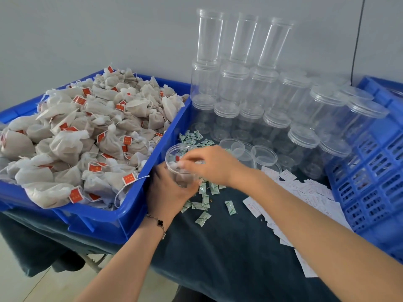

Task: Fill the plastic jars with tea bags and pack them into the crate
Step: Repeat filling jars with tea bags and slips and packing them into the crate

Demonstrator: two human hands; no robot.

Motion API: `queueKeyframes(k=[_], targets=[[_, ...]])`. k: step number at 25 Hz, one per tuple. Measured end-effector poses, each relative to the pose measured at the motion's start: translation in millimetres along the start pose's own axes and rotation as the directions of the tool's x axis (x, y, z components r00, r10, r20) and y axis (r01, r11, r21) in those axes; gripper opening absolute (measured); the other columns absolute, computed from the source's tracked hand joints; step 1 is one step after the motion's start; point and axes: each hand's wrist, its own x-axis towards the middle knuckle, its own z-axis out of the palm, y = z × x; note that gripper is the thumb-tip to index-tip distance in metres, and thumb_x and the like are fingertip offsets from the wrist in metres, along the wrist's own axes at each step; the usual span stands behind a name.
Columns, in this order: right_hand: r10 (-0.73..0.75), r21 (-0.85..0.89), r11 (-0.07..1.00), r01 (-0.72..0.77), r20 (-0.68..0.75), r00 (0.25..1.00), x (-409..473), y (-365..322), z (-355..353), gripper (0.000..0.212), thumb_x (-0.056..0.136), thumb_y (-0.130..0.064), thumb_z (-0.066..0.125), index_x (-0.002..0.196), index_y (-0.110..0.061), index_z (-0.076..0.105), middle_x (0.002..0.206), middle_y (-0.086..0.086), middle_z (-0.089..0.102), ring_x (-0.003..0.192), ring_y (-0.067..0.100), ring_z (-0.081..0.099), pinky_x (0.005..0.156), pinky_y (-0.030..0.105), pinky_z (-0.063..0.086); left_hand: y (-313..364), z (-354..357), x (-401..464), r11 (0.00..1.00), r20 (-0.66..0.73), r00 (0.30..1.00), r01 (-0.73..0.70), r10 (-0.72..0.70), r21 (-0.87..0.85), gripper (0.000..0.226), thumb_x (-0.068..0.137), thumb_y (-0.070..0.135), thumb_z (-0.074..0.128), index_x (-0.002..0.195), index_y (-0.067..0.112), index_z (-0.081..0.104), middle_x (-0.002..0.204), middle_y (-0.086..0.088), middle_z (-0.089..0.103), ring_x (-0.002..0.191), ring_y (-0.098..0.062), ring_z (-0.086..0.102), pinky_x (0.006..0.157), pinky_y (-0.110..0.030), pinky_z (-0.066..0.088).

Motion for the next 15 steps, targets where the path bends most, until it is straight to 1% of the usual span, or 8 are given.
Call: queueKeyframes(k=[1,4,7,8,9,11,13,15], targets=[[-0.007,0.092,0.996,0.015,-0.088,0.996,-6.5,6.3,-10.6,0.023,0.092,-0.04,0.054,0.095,-0.027,0.072,0.091,-0.016,0.07,0.088,-0.001,0.061,0.082,0.021,0.047,3.5,-1.7,-0.6,1.0,0.006,1.0,0.003,-0.003,0.014,0.09,0.055,0.061,0.077,0.12,0.01,0.04,0.111,-0.005,0.051,0.099,-0.024,0.057,0.073,-0.034,0.05],[-0.018,0.121,0.991,0.062,-0.332,0.943,-32.6,29.2,-35.6,0.016,0.091,-0.024,0.058,0.095,-0.022,0.074,0.083,-0.023,0.066,0.084,-0.013,0.058,0.077,0.004,0.041,31.1,-3.6,-4.6,0.998,-0.018,0.998,-0.064,0.063,-0.018,0.094,0.052,0.067,0.074,0.12,0.012,0.043,0.107,0.003,0.046,0.096,-0.016,0.052,0.068,-0.029,0.045],[0.15,0.284,0.959,0.017,-0.558,0.816,-59.9,58.1,-40.0,0.014,0.089,-0.018,0.058,0.088,-0.022,0.071,0.077,-0.022,0.066,0.076,-0.004,0.062,0.074,0.01,0.045,66.1,7.1,-22.4,0.98,0.032,0.98,-0.195,0.196,-0.04,0.09,0.051,0.072,0.07,0.114,0.014,0.045,0.1,0.01,0.041,0.085,-0.007,0.045,0.062,-0.027,0.04],[0.235,0.306,0.95,-0.069,-0.55,0.802,-69.4,69.6,-39.2,0.013,0.089,-0.017,0.058,0.089,-0.021,0.07,0.078,-0.019,0.067,0.076,0.0,0.063,0.075,0.016,0.048,74.1,12.6,-33.4,0.97,0.077,0.967,-0.239,0.242,-0.045,0.088,0.051,0.072,0.07,0.113,0.014,0.046,0.098,0.01,0.042,0.083,-0.008,0.047,0.061,-0.027,0.041],[0.302,0.249,0.947,-0.203,-0.476,0.826,-80.1,82.6,-36.7,0.011,0.09,-0.018,0.059,0.09,-0.02,0.07,0.082,-0.015,0.068,0.079,0.005,0.065,0.076,0.023,0.051,79.4,19.1,-46.0,0.956,0.123,0.948,-0.289,0.294,-0.054,0.087,0.052,0.07,0.072,0.113,0.013,0.047,0.097,0.009,0.044,0.082,-0.01,0.05,0.06,-0.027,0.044],[0.404,-0.007,0.91,-0.414,-0.206,0.891,-101.0,106.5,-22.7,0.014,0.09,-0.026,0.057,0.091,-0.019,0.07,0.088,-0.006,0.07,0.084,0.015,0.065,0.077,0.032,0.052,79.4,31.8,-68.2,0.927,0.203,0.904,-0.365,0.376,-0.09,0.084,0.054,0.065,0.077,0.113,0.011,0.05,0.096,0.006,0.049,0.084,-0.015,0.056,0.061,-0.028,0.048],[0.471,-0.254,0.849,-0.464,-0.038,0.881,-117.6,118.5,-1.1,0.019,0.091,-0.033,0.05,0.093,-0.024,0.067,0.096,-0.001,0.069,0.087,0.02,0.063,0.073,0.031,0.049,75.4,39.5,-79.5,0.927,0.262,0.889,-0.357,0.376,-0.119,0.083,0.053,0.062,0.078,0.114,0.013,0.051,0.099,0.005,0.052,0.092,-0.016,0.058,0.064,-0.025,0.045],[0.467,-0.403,0.797,-0.449,-0.058,0.882,-123.8,124.8,21.1,0.023,0.091,-0.029,0.045,0.106,-0.022,0.062,0.106,0.004,0.065,0.095,0.027,0.06,0.071,0.031,0.042,71.0,42.4,-81.5,0.937,0.252,0.904,-0.32,0.346,-0.138,0.083,0.05,0.063,0.075,0.112,0.014,0.051,0.099,0.009,0.049,0.094,-0.014,0.058,0.066,-0.022,0.04]])
